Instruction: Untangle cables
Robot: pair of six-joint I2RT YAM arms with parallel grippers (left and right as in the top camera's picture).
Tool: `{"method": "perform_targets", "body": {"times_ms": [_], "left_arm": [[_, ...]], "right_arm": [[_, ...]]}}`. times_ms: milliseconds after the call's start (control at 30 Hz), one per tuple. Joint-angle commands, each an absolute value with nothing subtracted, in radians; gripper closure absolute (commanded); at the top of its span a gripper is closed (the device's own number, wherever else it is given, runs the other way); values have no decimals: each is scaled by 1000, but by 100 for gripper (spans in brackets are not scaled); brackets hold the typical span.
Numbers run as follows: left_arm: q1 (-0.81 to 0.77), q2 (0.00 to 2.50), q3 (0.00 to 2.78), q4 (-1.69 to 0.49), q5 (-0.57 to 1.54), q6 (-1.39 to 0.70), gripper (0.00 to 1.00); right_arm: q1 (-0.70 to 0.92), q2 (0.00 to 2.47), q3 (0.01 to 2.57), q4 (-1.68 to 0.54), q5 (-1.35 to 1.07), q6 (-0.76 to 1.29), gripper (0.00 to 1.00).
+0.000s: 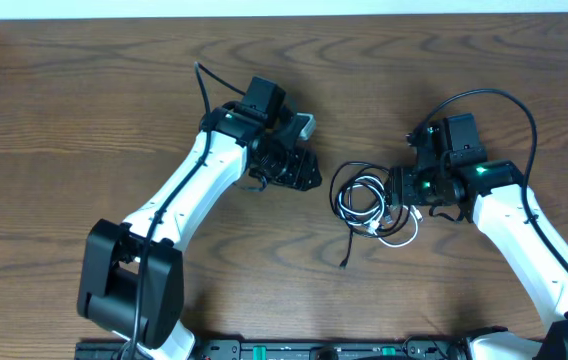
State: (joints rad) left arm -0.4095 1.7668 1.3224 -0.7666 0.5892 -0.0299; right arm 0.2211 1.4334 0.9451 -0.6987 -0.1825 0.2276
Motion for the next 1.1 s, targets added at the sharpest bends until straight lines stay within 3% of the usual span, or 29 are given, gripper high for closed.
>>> {"method": "perform_targets", "body": {"times_ms": [0, 133, 300, 900, 1067], "left_arm": [[-412, 1814, 1315, -732, 647, -63, 40], [-412, 1858, 1315, -685, 657, -138, 40], [-412, 1916, 1315, -641, 778, -171, 40], [-520, 2080, 1315, -599, 744, -272, 48], [-543, 2085, 1315, -594, 744, -276, 60]], "right_arm": [[224, 1440, 945, -700, -121, 243, 36], [224, 1440, 945, -710, -95, 255, 46], [224, 1440, 945, -737, -35, 300, 46], [224, 1440, 945, -744, -35, 299, 46], [224, 1440, 945, -745, -35, 300, 47]]}}
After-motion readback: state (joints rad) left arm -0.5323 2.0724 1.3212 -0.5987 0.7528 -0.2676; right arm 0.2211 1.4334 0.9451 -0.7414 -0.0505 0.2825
